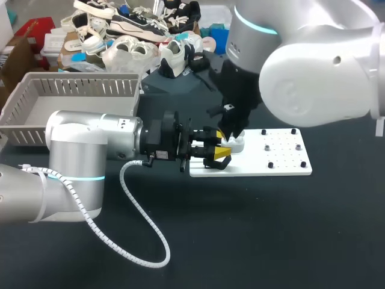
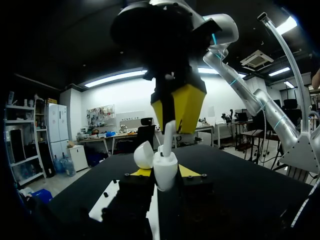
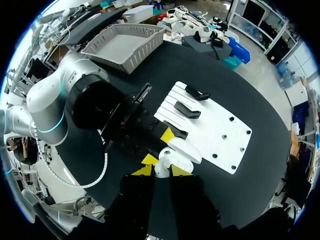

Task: Pick up each earbud case from the left stands, insert the matching earbuds, close the lid, and place the case in the box.

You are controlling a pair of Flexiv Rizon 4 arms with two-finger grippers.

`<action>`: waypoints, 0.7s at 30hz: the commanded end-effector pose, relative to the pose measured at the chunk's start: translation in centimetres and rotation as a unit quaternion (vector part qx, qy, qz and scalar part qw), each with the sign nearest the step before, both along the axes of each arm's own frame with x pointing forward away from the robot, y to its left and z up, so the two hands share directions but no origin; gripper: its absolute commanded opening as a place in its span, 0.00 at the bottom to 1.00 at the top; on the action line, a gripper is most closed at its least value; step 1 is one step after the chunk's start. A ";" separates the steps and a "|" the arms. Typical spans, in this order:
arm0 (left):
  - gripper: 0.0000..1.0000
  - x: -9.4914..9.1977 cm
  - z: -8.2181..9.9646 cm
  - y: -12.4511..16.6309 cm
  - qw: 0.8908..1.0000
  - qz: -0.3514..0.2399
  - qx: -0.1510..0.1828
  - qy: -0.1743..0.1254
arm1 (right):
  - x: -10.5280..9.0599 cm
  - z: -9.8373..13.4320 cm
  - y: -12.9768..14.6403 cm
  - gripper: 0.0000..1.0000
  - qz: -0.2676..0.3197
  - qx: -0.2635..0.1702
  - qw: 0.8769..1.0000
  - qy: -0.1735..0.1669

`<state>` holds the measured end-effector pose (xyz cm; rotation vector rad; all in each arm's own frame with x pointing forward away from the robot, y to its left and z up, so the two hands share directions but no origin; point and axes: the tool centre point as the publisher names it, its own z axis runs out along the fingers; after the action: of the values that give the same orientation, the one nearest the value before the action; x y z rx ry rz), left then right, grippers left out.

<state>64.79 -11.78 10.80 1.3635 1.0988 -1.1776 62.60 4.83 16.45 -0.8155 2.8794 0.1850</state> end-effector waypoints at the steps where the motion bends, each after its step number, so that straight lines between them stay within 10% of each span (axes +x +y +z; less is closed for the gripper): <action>1: 0.00 -0.1 0.0 0.0 1.000 0.002 0.000 -0.001 | 0.2 -0.2 0.1 0.00 0.000 -0.001 1.000 0.000; 21: 0.00 -0.1 0.0 0.0 1.000 0.002 0.000 -0.001 | 0.5 -0.7 -0.2 0.00 -0.004 -0.004 1.000 -0.001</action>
<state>64.79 -11.78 10.80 1.3635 1.0988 -1.1776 63.05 4.60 15.88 -0.8077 2.8854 0.1723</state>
